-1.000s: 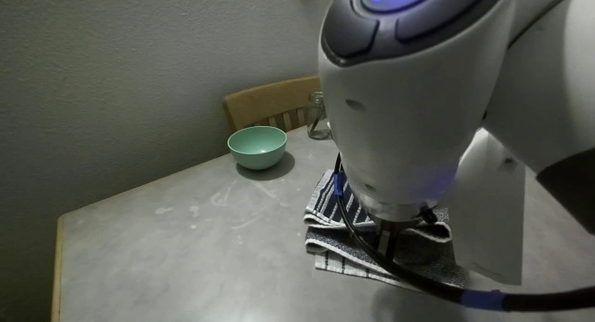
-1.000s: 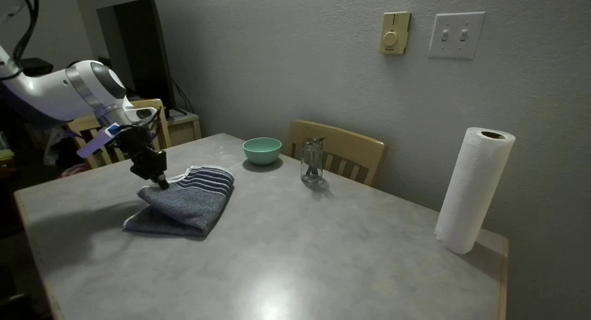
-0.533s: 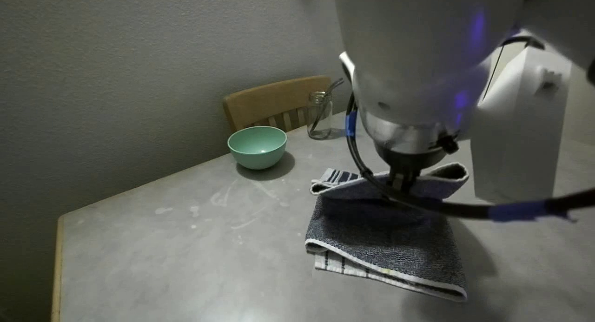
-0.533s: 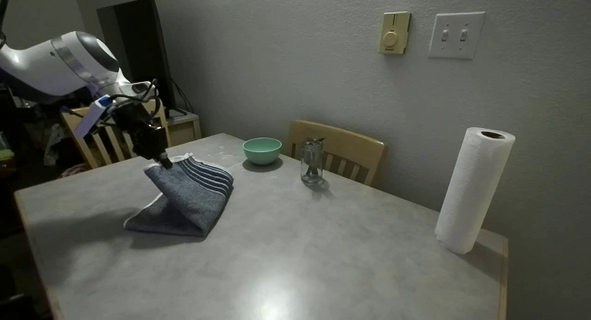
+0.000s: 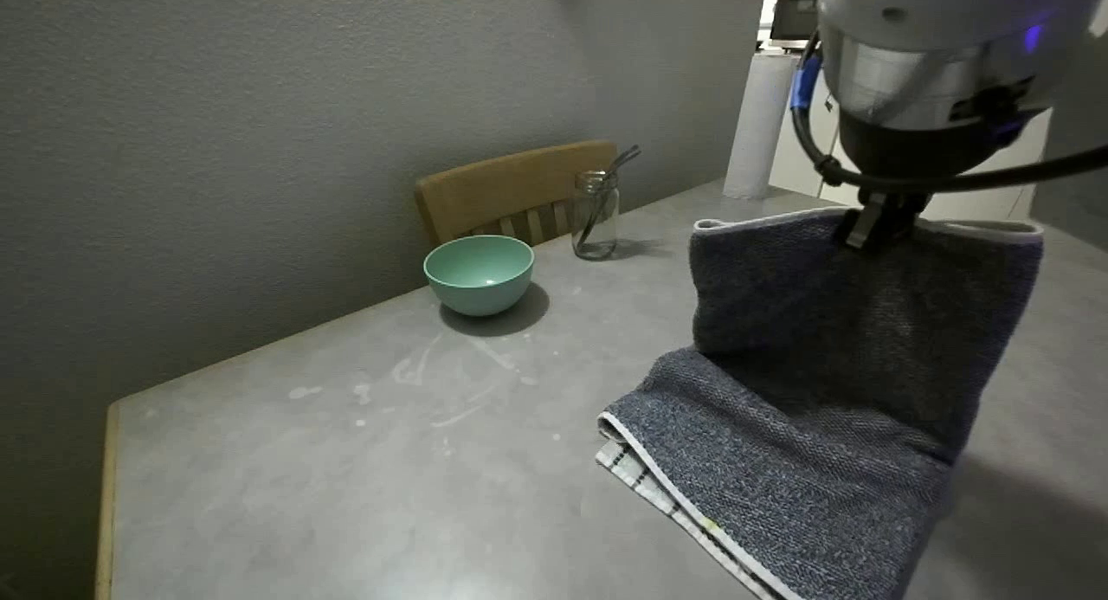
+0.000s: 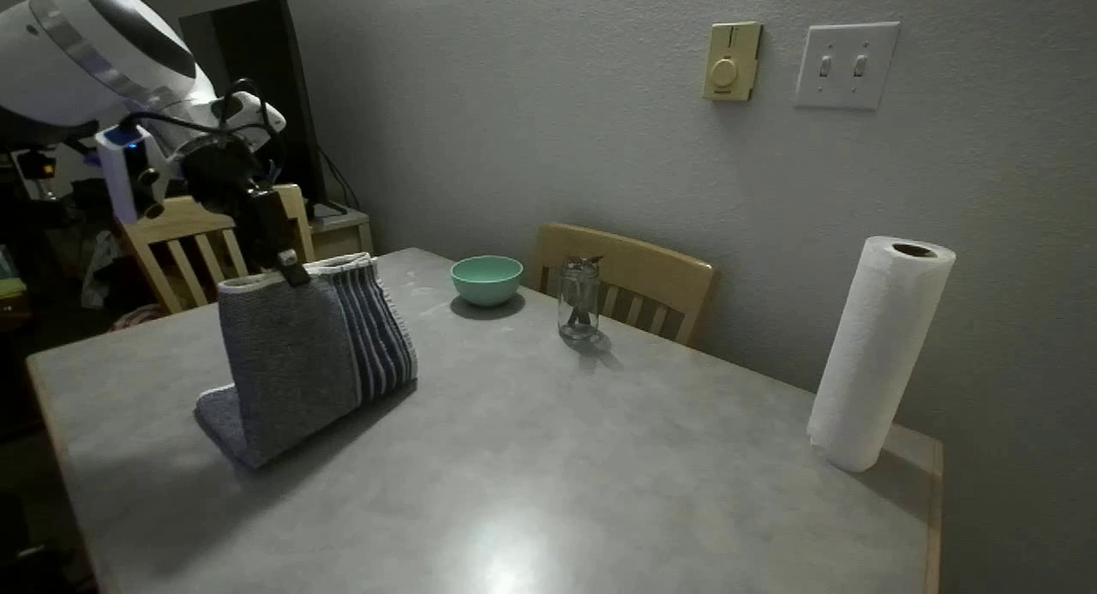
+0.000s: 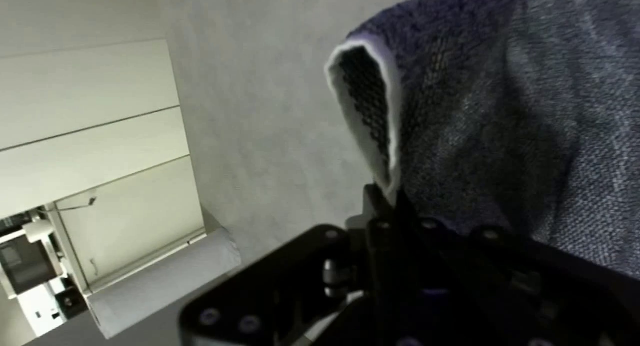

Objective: Unfold the towel

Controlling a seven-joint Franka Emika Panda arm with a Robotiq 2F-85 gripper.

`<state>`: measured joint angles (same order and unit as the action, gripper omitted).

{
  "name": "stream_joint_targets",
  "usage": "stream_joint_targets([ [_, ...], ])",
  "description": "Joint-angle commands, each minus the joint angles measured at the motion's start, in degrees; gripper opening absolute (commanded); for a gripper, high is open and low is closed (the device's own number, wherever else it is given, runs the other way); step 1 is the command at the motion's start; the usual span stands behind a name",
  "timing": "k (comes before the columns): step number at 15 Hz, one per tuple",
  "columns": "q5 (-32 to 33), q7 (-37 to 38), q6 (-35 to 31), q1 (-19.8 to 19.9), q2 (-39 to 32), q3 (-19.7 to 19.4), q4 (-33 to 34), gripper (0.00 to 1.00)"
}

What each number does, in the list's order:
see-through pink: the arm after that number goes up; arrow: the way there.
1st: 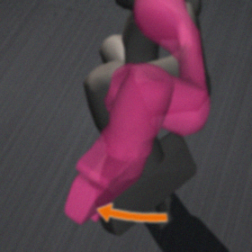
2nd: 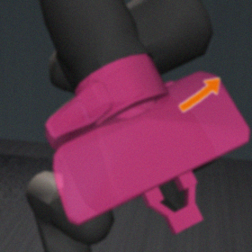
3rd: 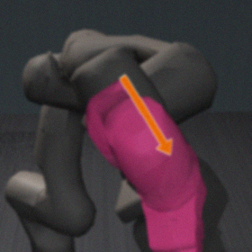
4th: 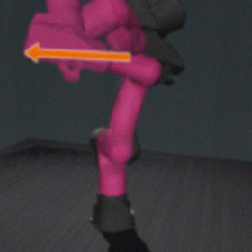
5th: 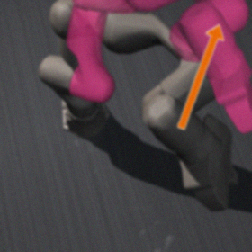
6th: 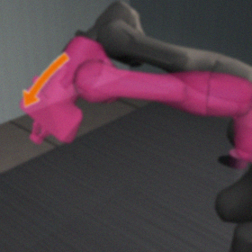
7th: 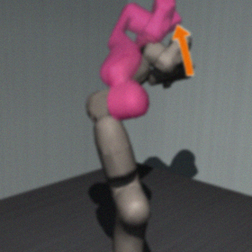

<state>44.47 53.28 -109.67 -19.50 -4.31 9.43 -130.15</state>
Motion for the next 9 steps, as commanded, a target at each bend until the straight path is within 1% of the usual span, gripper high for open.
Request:
stream_joint_targets([
  [1,-1.3,2.2,1.7,3.0,5.5,0.8,-4.9,0.01],
  [5,-1.3,4.1,2.2,5.0,7.8,0.8,-7.2,0.01],
  [9,1.0,5.0,1.4,6.1,8.0,0.8,-8.8,0.01],
])
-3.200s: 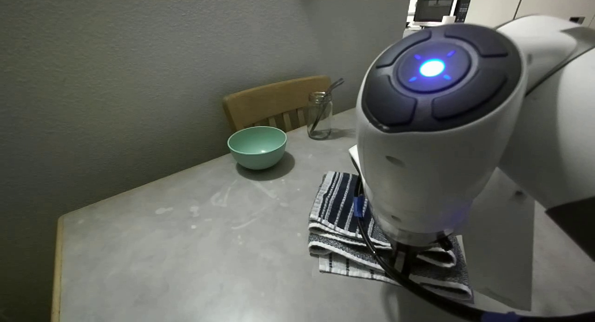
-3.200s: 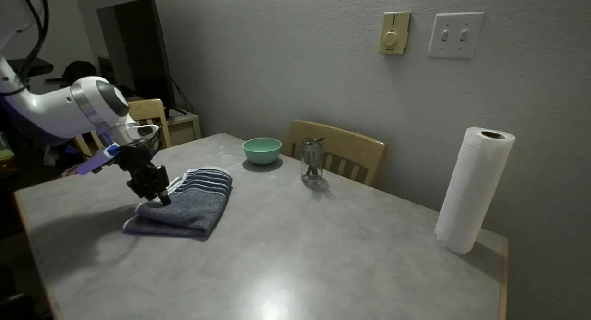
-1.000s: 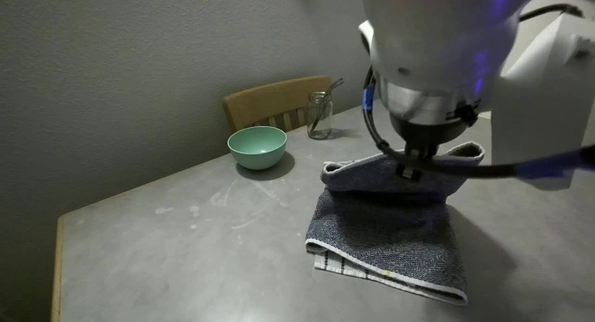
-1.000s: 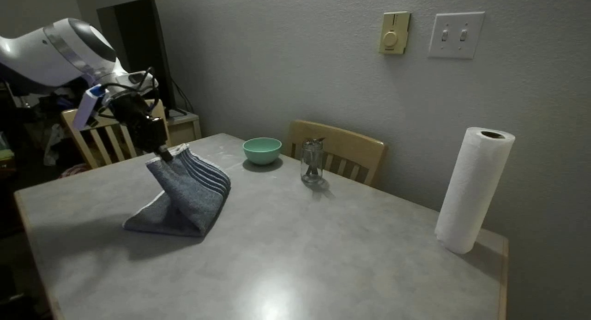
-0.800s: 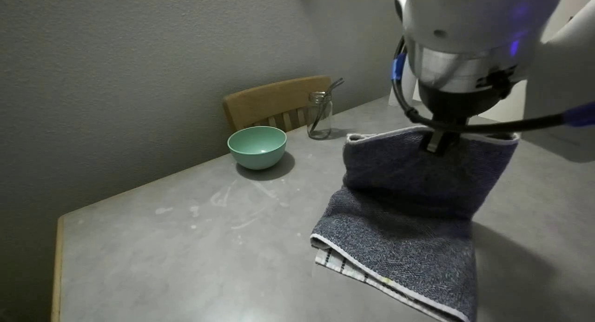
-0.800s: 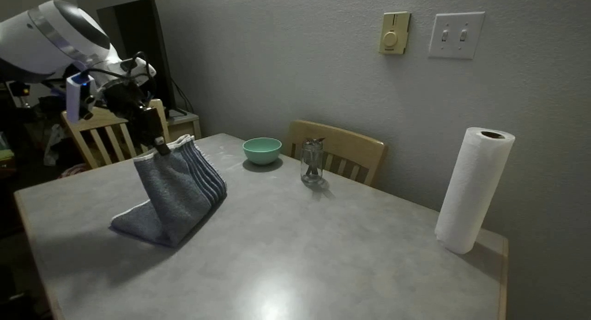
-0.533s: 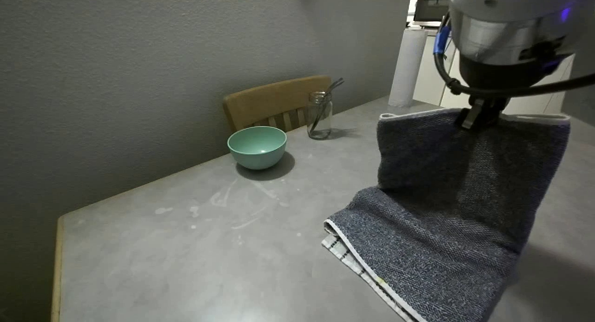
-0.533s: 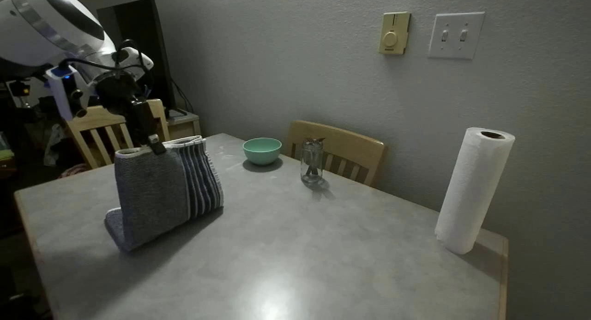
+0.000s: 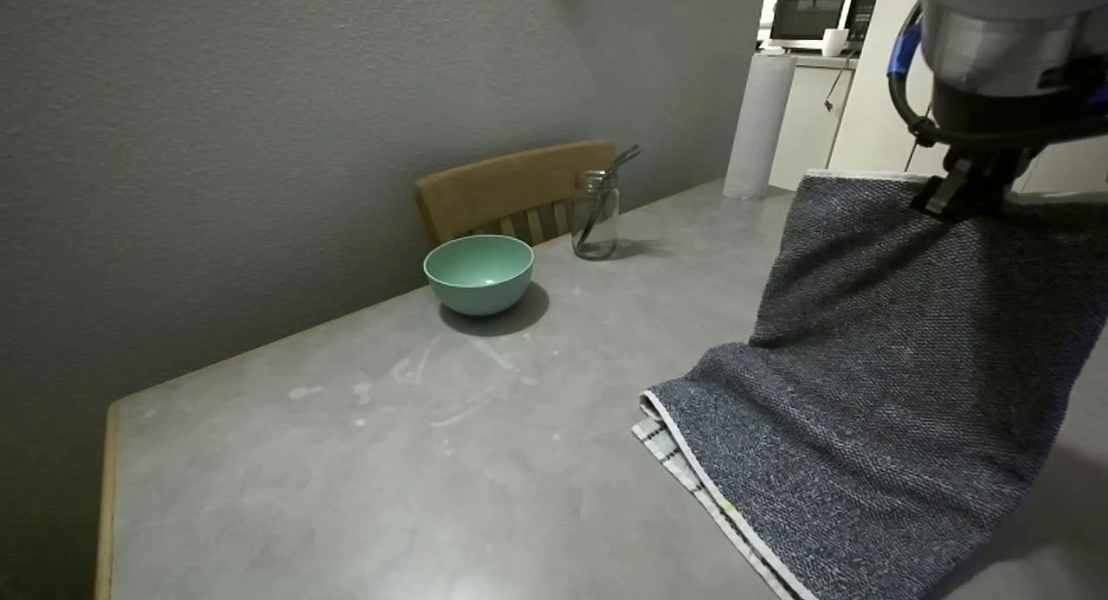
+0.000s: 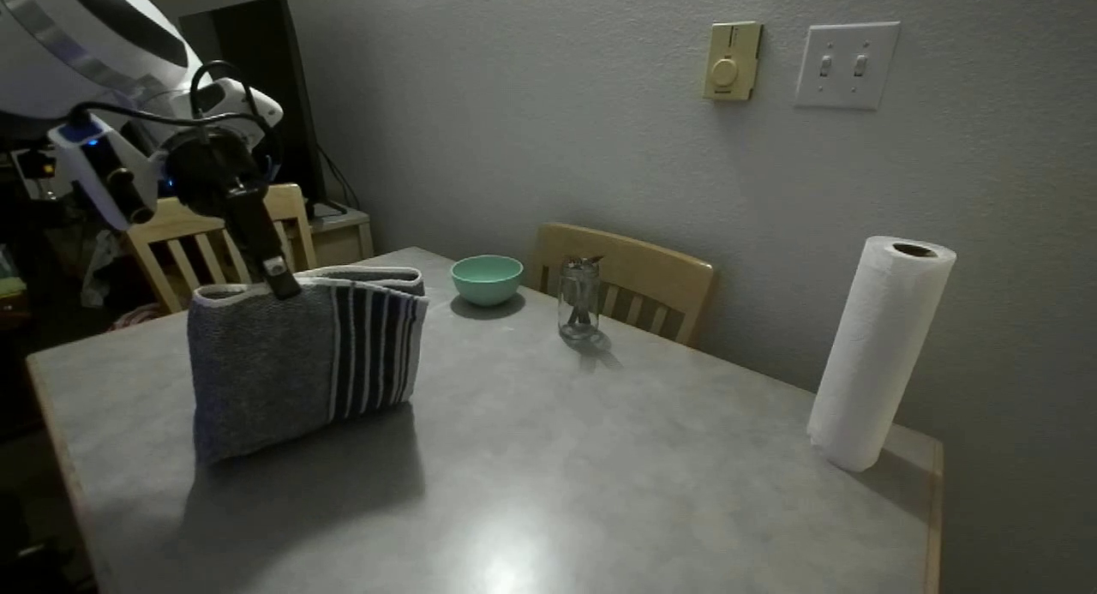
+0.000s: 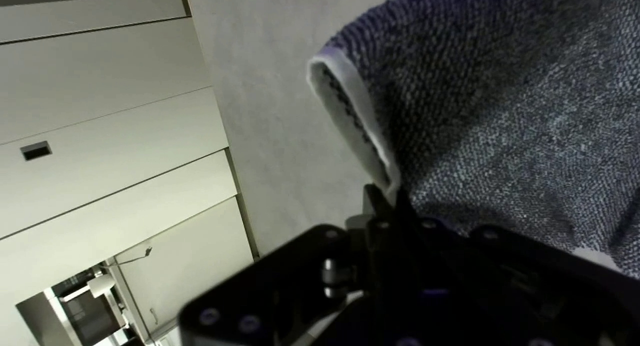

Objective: Unfold the towel

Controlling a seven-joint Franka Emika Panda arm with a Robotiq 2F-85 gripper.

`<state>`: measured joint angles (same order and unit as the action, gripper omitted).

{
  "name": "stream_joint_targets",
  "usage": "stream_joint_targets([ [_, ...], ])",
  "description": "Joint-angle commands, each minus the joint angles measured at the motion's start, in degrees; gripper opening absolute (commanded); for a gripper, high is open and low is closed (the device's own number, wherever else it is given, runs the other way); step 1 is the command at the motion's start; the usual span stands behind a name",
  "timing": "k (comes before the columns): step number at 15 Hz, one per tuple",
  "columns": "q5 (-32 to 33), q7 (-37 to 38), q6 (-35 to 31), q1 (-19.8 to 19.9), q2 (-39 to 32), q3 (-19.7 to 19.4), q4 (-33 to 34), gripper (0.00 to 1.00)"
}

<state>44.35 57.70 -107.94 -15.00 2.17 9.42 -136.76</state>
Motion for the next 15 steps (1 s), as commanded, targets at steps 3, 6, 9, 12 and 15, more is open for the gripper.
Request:
stream_joint_targets([
  [3,3.9,-0.8,-0.9,2.5,1.3,0.3,-3.3,0.01],
  [6,8.0,-2.6,-1.4,3.5,1.8,-0.2,-4.4,0.01],
  [9,13.8,-5.4,-3.7,4.6,2.3,-0.8,-5.2,0.01],
  [12,19.9,-8.0,-8.8,5.7,2.0,-1.9,-5.7,0.01],
  [15,24.2,-7.6,-14.0,6.8,0.9,-2.9,-6.1,0.01],
])
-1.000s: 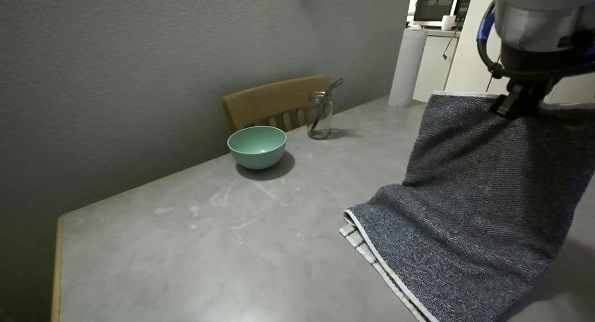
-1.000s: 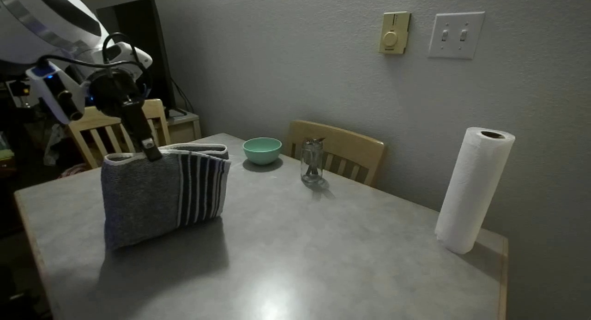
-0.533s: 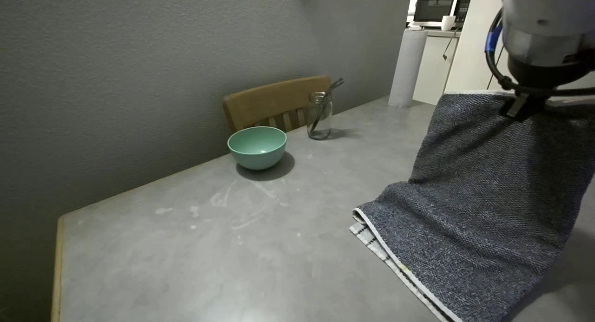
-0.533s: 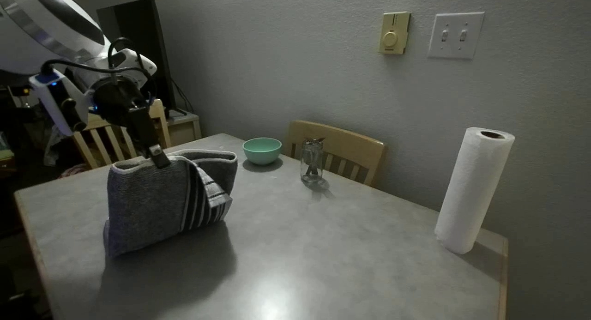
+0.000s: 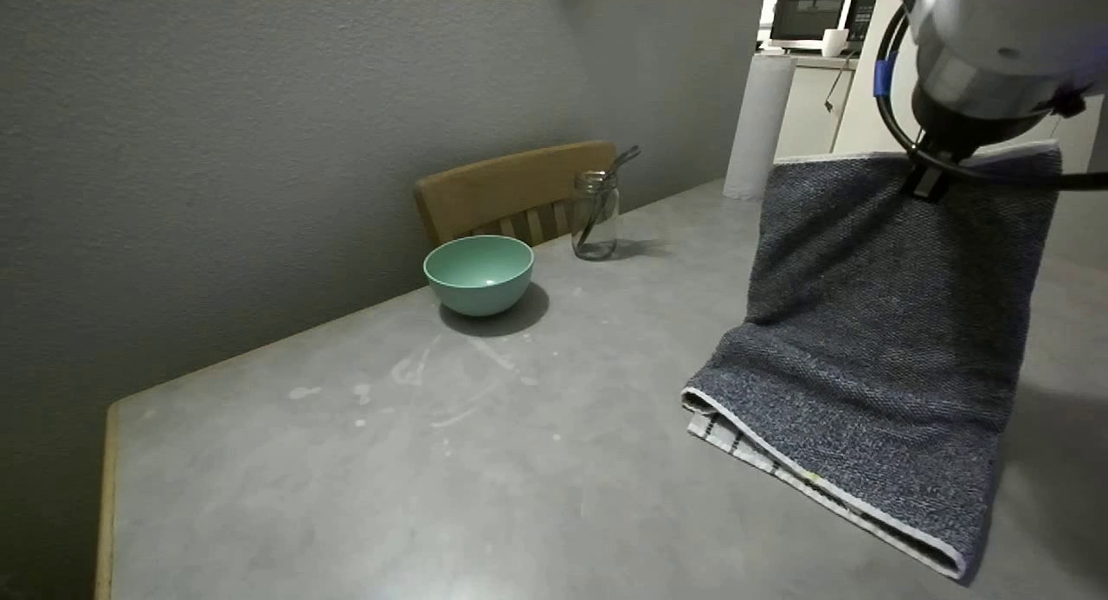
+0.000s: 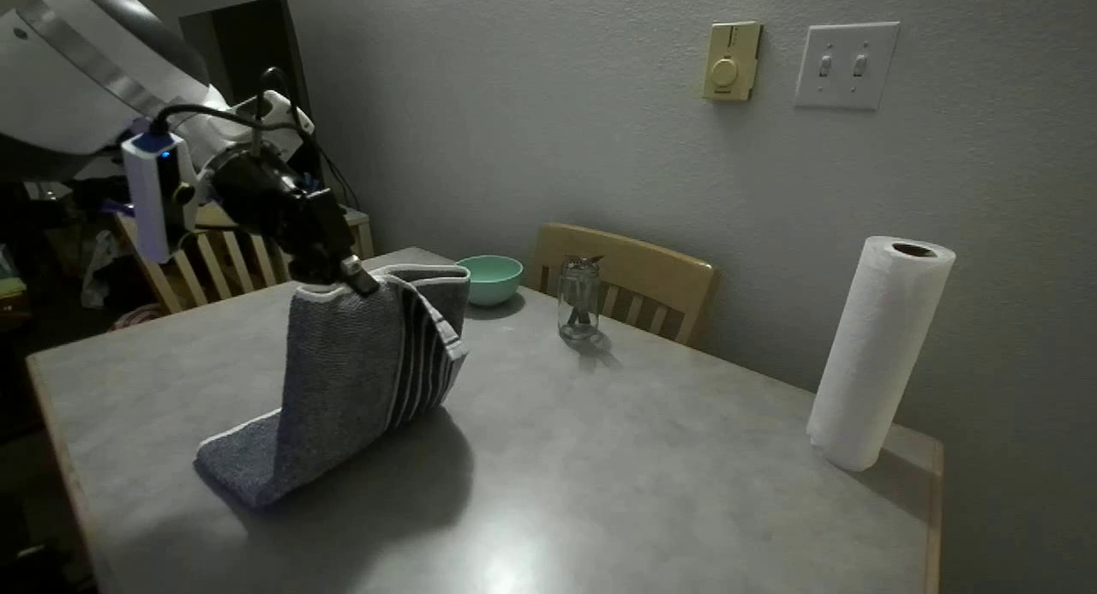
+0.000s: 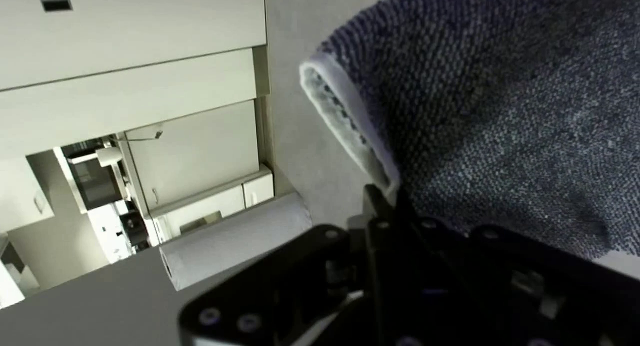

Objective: Unfold the towel

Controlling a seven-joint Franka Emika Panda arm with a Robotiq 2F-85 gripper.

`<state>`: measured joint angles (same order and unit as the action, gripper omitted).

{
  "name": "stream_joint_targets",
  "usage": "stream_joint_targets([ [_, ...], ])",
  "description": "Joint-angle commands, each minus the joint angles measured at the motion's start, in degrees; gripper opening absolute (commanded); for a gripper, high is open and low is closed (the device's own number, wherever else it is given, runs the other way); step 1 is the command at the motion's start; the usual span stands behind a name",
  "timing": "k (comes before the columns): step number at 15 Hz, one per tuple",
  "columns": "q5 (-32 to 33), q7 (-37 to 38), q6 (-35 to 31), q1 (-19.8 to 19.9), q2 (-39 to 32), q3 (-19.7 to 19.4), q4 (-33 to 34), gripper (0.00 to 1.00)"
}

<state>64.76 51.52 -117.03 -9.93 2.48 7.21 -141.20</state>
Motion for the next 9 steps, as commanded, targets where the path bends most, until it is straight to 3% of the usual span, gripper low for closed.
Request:
stream_joint_targets([
  [1,4.6,-1.0,-5.2,2.0,0.3,-1.0,-1.7,0.01],
  [9,9.8,-0.5,-4.1,4.6,1.5,-3.4,-5.4,0.01],
])
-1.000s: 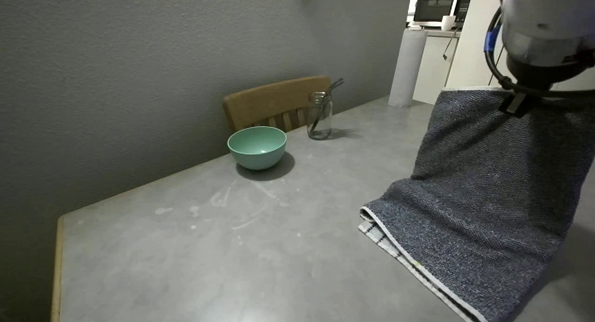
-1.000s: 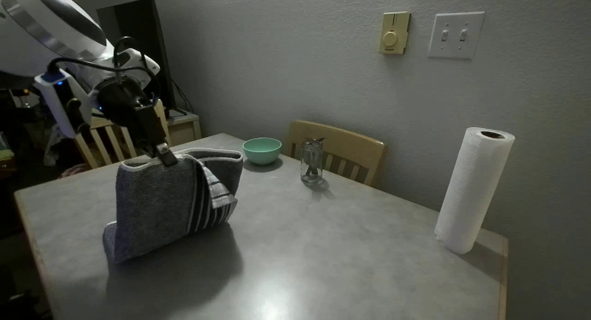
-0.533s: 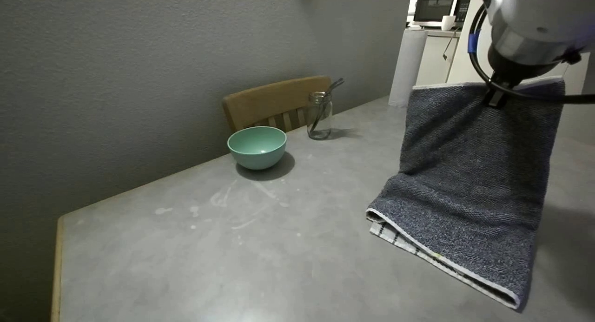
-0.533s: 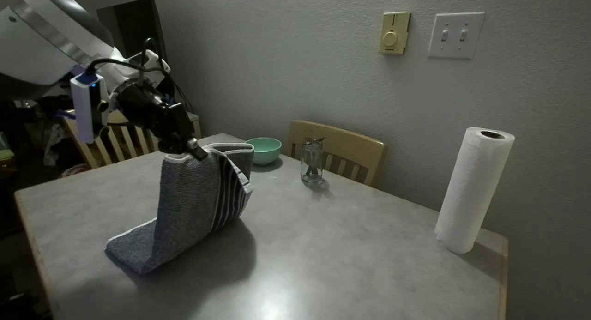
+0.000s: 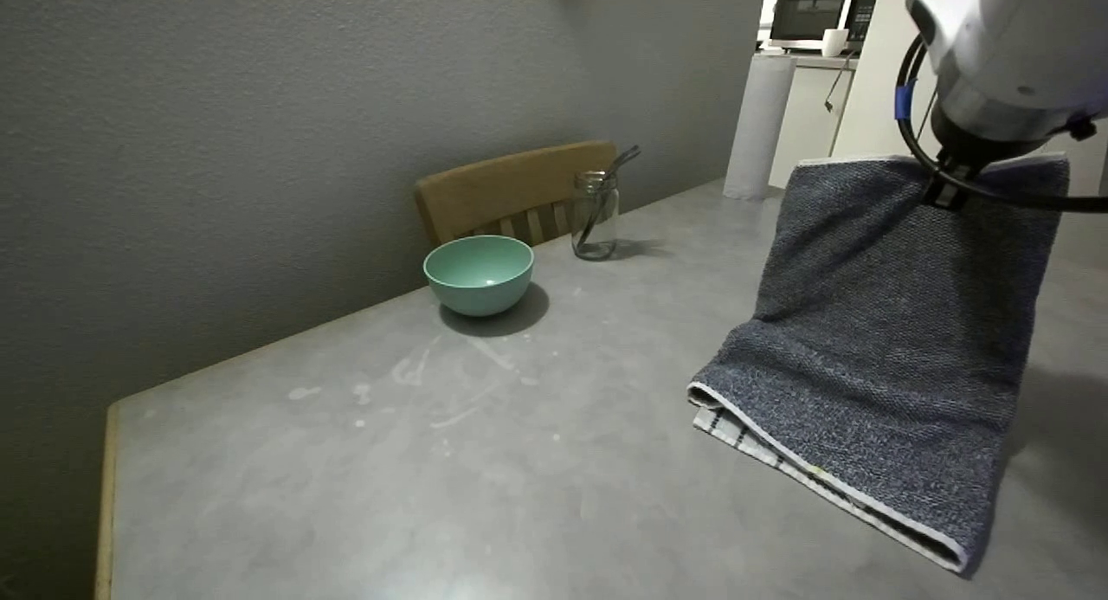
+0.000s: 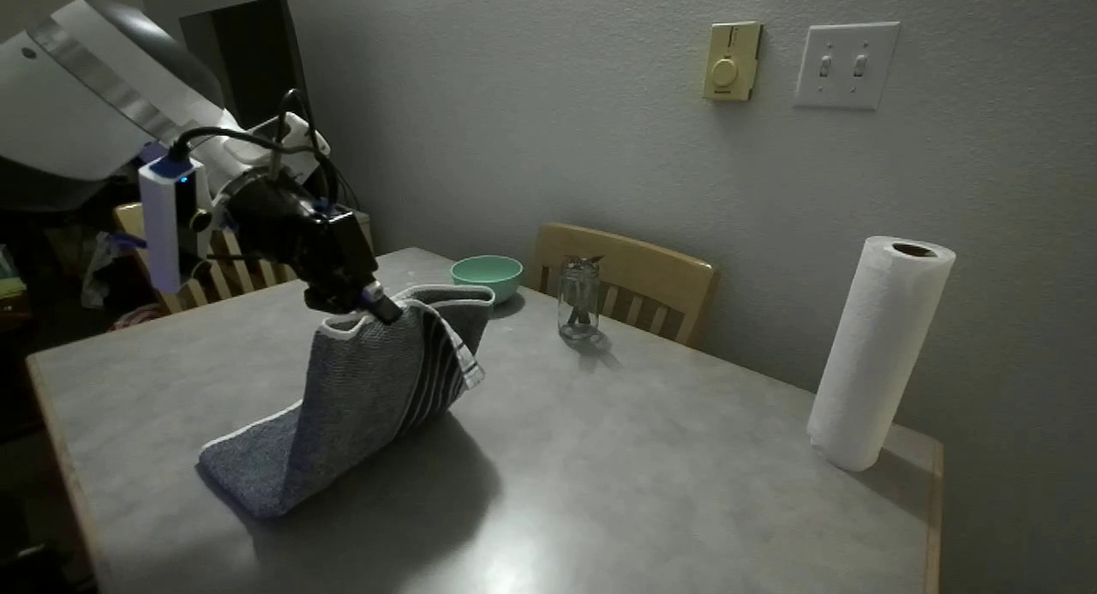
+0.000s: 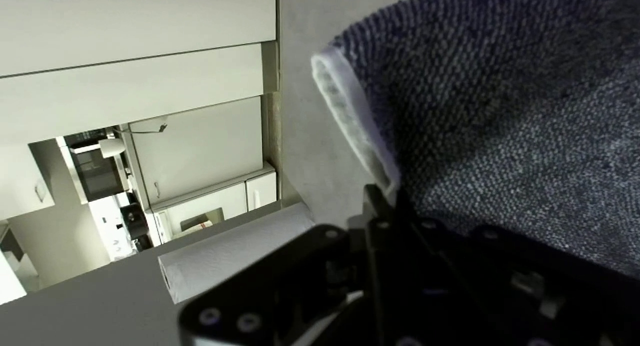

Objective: Unfold the towel

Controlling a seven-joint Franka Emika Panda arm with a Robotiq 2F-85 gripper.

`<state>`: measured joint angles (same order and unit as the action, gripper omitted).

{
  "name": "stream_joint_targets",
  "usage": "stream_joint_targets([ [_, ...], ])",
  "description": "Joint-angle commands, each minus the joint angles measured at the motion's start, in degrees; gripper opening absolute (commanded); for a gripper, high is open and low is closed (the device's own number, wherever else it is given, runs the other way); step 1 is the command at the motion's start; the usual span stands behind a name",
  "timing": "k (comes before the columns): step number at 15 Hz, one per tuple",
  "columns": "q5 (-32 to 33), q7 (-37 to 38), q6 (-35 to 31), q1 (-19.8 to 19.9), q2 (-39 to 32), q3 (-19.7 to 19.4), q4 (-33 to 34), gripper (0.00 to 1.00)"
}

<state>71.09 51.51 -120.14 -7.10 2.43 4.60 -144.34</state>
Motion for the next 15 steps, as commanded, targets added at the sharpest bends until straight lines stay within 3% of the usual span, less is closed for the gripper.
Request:
stream_joint_targets([
  [1,4.8,-0.2,-1.4,2.2,1.4,-1.2,-2.6,0.01],
  [5,12.6,4.4,-6.9,5.0,0.6,-4.4,-4.5,0.01],
  [7,16.9,7.1,-10.6,6.7,0.5,-6.3,-5.5,0.3],
  [13,25.1,12.8,-14.7,8.9,1.9,-8.8,-7.7,0.72],
  [15,18.8,10.2,-13.2,7.4,2.8,-7.2,-9.0,0.86],
])
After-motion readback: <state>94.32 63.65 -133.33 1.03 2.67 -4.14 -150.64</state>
